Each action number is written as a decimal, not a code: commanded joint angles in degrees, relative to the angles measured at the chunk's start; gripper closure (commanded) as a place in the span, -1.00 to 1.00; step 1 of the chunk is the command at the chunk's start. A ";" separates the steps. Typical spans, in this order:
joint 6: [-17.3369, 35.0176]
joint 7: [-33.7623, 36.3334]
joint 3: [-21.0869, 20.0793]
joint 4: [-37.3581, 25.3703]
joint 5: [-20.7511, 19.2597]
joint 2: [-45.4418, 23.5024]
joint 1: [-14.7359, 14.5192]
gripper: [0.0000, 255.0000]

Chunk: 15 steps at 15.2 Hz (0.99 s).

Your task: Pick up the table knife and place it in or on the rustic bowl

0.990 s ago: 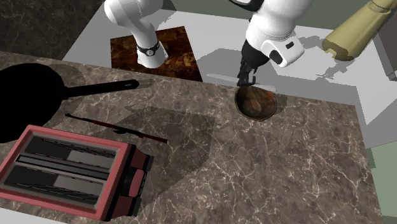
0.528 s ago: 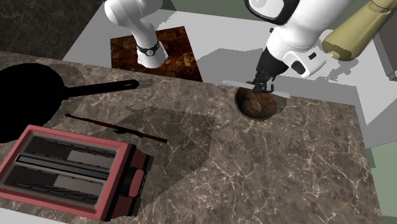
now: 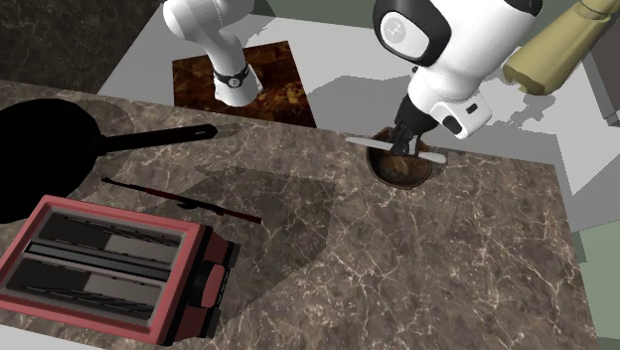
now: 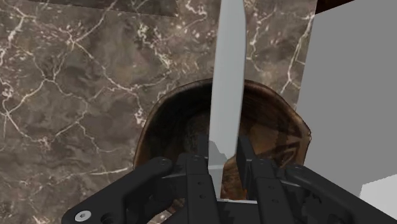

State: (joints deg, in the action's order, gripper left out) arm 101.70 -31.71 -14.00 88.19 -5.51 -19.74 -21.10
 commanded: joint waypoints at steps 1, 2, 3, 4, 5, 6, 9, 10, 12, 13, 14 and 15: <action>1.57 0.14 0.01 1.36 -0.08 -0.19 -0.01 1.00; 2.28 0.19 0.03 1.94 -0.12 -0.32 0.00 1.00; 2.63 0.20 0.04 2.24 -0.14 -0.38 0.00 1.00; 2.63 0.20 0.04 2.22 -0.15 -0.39 0.00 1.00; 2.63 0.21 0.04 2.22 -0.15 -0.39 0.00 1.00; 2.63 0.21 0.04 2.22 -0.15 -0.39 0.00 1.00; 2.63 0.21 0.04 2.22 -0.15 -0.39 0.00 1.00; 2.61 0.20 0.04 2.21 -0.15 -0.40 0.00 1.00; 2.61 0.20 0.04 2.21 -0.15 -0.39 0.00 -1.00; 2.61 0.20 0.04 2.21 -0.15 -0.40 0.00 -1.00; 2.61 0.20 0.04 2.21 -0.15 -0.40 0.00 -1.00; 2.61 0.20 0.04 2.21 -0.15 -0.40 0.00 -1.00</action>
State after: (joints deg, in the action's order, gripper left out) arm 104.31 -31.50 -13.96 90.40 -5.66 -20.14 -21.10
